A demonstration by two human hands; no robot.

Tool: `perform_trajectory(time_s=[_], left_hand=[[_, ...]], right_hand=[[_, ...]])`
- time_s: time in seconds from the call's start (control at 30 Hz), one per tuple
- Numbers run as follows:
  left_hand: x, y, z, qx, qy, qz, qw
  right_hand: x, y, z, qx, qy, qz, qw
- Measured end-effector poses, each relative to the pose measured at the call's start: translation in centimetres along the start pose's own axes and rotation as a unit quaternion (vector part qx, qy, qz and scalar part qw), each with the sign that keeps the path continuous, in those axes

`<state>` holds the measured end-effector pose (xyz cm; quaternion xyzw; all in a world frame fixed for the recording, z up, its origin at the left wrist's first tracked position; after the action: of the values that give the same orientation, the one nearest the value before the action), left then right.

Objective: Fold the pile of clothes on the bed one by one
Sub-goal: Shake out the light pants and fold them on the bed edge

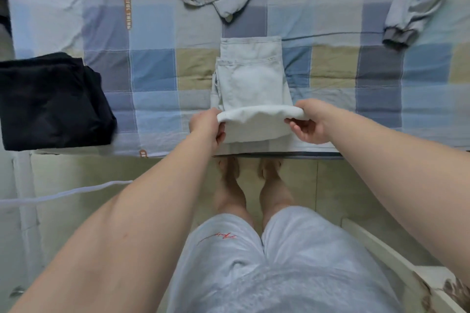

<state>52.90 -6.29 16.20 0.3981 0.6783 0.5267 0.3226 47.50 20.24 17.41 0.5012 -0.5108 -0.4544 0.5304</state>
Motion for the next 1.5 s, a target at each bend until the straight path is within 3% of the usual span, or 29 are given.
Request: perform_trajectory(time_s=[0.23, 0.37, 0.43, 0.5, 0.53, 0.57, 0.63, 0.67, 0.7, 0.77, 0.87, 1.0, 1.07, 1.13, 1.2, 1.27, 1.3, 1.37, 1.5], left_hand=[[4.0, -6.4, -9.4, 0.054, 0.019, 0.047, 0.997], [6.5, -11.2, -13.5, 0.106, 0.003, 0.073, 0.992], [7.8, -13.6, -14.9, 0.181, -0.038, 0.080, 0.979], [9.1, -16.1, -15.1, 0.264, -0.158, 0.091, 0.947], [9.9, -17.4, -14.3, 0.289, -0.276, 0.096, 0.912], [10.6, -18.8, -13.2, 0.301, -0.418, 0.083, 0.853], [11.1, -21.6, -11.2, 0.312, -0.627, 0.010, 0.713], [11.2, -22.9, -10.6, 0.328, -0.668, -0.018, 0.668], [11.4, -23.6, -10.3, 0.349, -0.685, -0.043, 0.638], [11.3, -24.9, -9.9, 0.394, -0.681, -0.087, 0.611], [11.2, -26.0, -9.1, 0.426, -0.677, -0.124, 0.587], [11.5, -25.6, -9.7, 0.368, -0.691, -0.063, 0.619], [11.2, -24.3, -10.4, 0.347, -0.691, -0.038, 0.633], [10.4, -22.3, -11.5, 0.347, -0.679, -0.061, 0.644], [8.6, -21.0, -11.8, 0.324, -0.631, -0.102, 0.698], [5.8, -21.2, -10.8, 0.257, -0.527, -0.118, 0.802], [4.5, -21.7, -9.9, 0.220, -0.472, -0.120, 0.845], [3.1, -22.3, -8.2, 0.178, -0.397, -0.113, 0.893], [2.7, -23.7, -6.7, 0.156, -0.330, -0.070, 0.928]], right_hand=[[1.3, -4.6, 10.8, -0.024, -0.100, 0.009, 0.995], [2.6, -8.9, 16.6, -0.103, -0.135, 0.040, 0.985], [3.2, -11.3, 18.7, -0.160, -0.109, 0.064, 0.979], [3.3, -14.1, 20.1, -0.244, -0.003, 0.047, 0.969], [3.2, -15.5, 20.7, -0.293, 0.102, 0.015, 0.950], [3.4, -16.8, 20.9, -0.334, 0.234, -0.021, 0.913], [4.6, -20.2, 19.7, -0.362, 0.486, -0.079, 0.791], [4.8, -21.6, 19.1, -0.373, 0.553, -0.116, 0.736], [5.0, -22.2, 18.8, -0.397, 0.584, -0.152, 0.692], [5.2, -22.8, 18.9, -0.458, 0.594, -0.207, 0.628], [5.3, -24.9, 18.7, -0.481, 0.612, -0.249, 0.576], [5.6, -23.9, 19.2, -0.426, 0.640, -0.211, 0.603], [5.3, -22.2, 19.5, -0.409, 0.636, -0.166, 0.633], [4.2, -19.8, 19.8, -0.409, 0.601, -0.159, 0.668], [1.5, -19.0, 19.2, -0.373, 0.529, -0.167, 0.744], [-1.6, -20.0, 17.3, -0.291, 0.415, -0.143, 0.850], [-2.7, -20.6, 16.2, -0.257, 0.366, -0.127, 0.885], [-3.6, -21.4, 14.9, -0.229, 0.313, -0.106, 0.915], [-3.6, -23.5, 14.1, -0.229, 0.178, -0.036, 0.956]])
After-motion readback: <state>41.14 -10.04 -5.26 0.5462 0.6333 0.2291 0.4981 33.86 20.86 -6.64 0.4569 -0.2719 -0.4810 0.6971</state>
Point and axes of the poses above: each hand's wrist, its own y-axis away from the middle knuckle, its own x-axis out of the palm, z = x × y, the point moved 10 cm from there along -y, towards the middle knuckle, and after that the axes turned 12 degrees about z, right-handed, at the moved point
